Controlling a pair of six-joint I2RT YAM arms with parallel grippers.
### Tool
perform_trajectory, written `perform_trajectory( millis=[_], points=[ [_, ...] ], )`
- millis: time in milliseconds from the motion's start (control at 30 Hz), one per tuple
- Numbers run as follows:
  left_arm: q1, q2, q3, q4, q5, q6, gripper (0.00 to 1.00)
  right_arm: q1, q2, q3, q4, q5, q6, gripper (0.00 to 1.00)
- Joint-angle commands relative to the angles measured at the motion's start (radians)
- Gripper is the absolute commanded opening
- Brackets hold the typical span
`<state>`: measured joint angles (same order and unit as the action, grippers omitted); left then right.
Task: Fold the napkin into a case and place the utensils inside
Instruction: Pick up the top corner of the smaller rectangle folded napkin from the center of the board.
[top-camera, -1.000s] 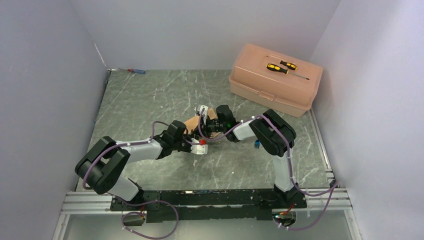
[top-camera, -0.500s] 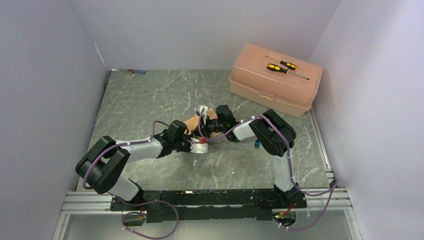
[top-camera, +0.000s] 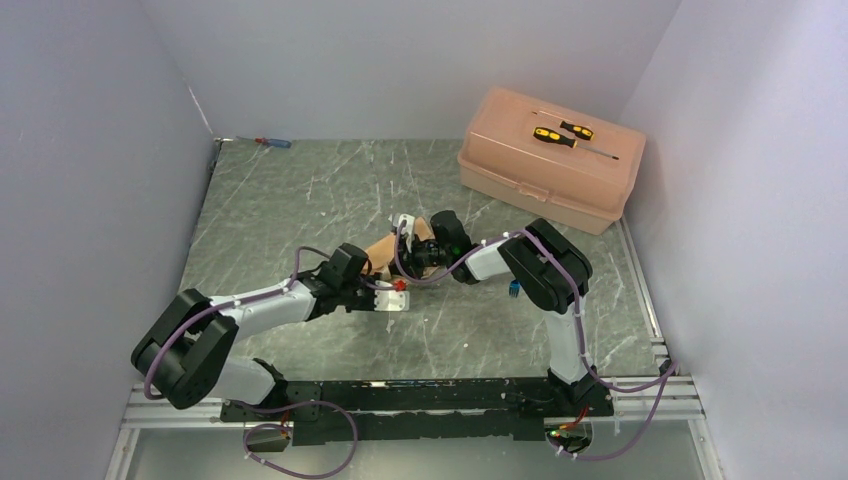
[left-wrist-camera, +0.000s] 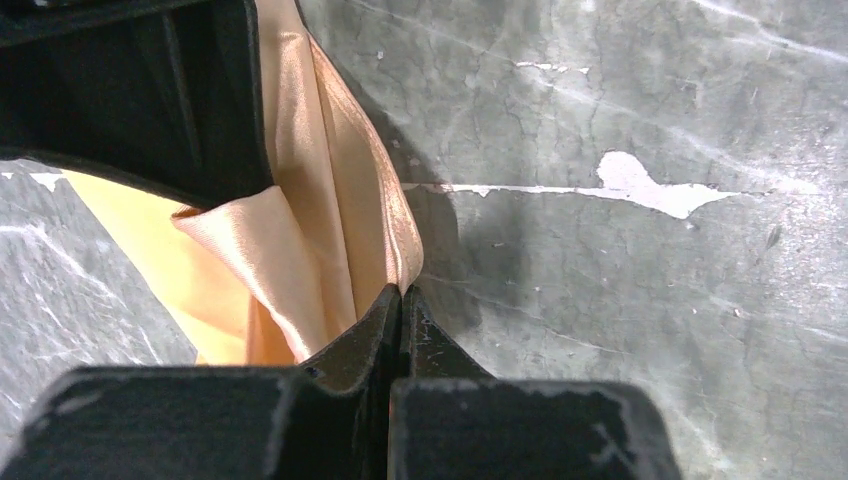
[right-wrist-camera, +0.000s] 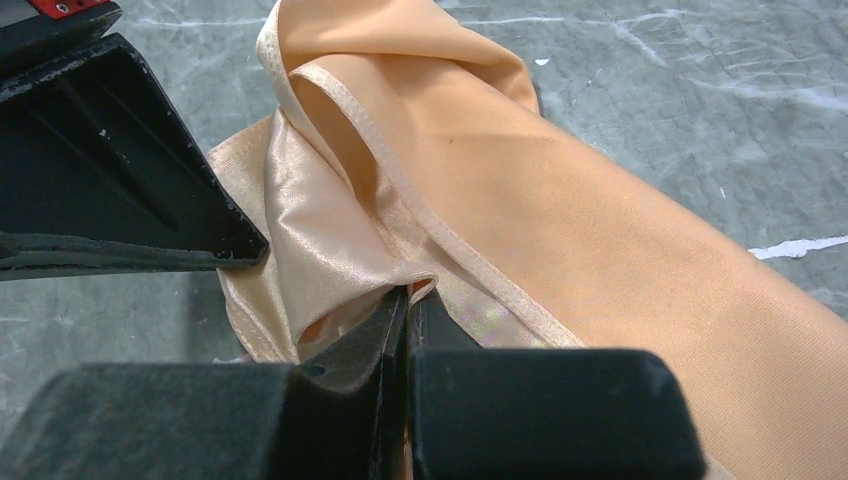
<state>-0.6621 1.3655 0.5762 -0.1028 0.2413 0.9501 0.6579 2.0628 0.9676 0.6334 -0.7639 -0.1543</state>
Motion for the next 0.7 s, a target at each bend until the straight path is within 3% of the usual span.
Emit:
perform_trajectory(
  millis=[0,133,300,667],
  points=[
    [-0.005,0.008,0.003,-0.015,0.007,-0.042,0.03,0.025,-0.029,-0.001,0.038,-0.016,-0.006,0.0],
    [-0.005,0.039,0.019,0.029,-0.036,-0.087,0.03,0.062,-0.02,-0.036,0.094,-0.024,0.05,0.0],
    [-0.005,0.028,0.017,0.045,-0.054,-0.136,0.03,0.069,-0.034,-0.105,0.226,-0.05,0.152,0.21],
    [-0.005,-0.043,-0.015,0.012,-0.064,-0.165,0.03,0.07,-0.09,-0.117,0.128,-0.106,0.041,0.39]
  ],
)
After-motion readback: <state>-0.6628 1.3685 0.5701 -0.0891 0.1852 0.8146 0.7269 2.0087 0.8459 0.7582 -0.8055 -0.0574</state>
